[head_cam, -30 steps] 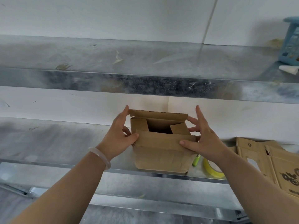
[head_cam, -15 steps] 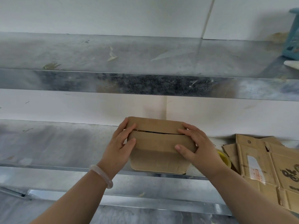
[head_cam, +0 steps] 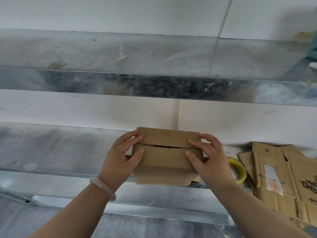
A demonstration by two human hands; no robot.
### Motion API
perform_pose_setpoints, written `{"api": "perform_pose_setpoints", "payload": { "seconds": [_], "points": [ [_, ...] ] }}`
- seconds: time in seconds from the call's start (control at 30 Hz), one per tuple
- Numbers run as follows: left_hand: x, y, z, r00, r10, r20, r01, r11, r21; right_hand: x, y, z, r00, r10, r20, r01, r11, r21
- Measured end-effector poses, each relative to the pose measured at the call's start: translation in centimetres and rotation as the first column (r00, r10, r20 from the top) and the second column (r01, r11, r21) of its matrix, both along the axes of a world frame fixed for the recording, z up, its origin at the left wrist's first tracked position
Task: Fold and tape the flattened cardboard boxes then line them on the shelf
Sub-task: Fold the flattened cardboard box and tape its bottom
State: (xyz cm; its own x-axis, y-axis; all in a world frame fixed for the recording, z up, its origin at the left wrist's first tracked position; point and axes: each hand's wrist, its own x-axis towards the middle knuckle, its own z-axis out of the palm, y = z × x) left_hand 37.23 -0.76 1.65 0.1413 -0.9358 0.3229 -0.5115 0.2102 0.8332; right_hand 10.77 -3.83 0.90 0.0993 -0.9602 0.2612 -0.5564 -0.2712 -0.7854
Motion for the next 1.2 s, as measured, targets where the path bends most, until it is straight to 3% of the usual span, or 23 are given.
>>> {"api": "perform_pose_setpoints", "payload": {
  "seconds": [0.23,0.43,0.63,0.73,0.87,1.1,1.2],
  "points": [
    [0.1,0.0,-1.9,0.999,0.027,0.021,-0.027,1.000,0.009,0.5,0.2,-1.7,0.998,0.006,-0.058,-0.010,0.997,-0.073],
    [-0.3,-1.6,-3.4,0.989,0.057,0.134,-0.076,0.987,0.144,0.2,-1.6,-2.3,0.986,-0.003,-0.168,0.021,0.994,0.105],
    [-0.1,-2.3,-3.3,0.979,0.045,0.201,-0.072,0.989,0.128,0.0,-1.9,-2.2,0.959,0.020,-0.282,-0.003,0.998,0.061],
    [0.1,-2.6,-3.4,0.941,-0.060,0.332,0.032,0.996,0.089,-0.3,-2.0,-2.2,0.947,0.101,-0.304,-0.092,0.995,0.044],
    [0.4,-2.8,-3.0,0.902,-0.165,0.400,0.128,0.985,0.117,-1.0,-2.1,-2.3,0.936,0.191,-0.297,-0.174,0.981,0.084],
    [-0.2,-3.6,-1.9,0.829,-0.073,0.554,0.036,0.996,0.077,-0.2,-2.6,-2.4,0.950,0.064,-0.306,-0.065,0.998,0.005],
    [-1.9,-3.9,-1.5,0.765,-0.177,0.620,0.143,0.984,0.105,-0.2,-2.3,-2.3,0.949,0.072,-0.307,-0.067,0.997,0.026]
  ]
}}
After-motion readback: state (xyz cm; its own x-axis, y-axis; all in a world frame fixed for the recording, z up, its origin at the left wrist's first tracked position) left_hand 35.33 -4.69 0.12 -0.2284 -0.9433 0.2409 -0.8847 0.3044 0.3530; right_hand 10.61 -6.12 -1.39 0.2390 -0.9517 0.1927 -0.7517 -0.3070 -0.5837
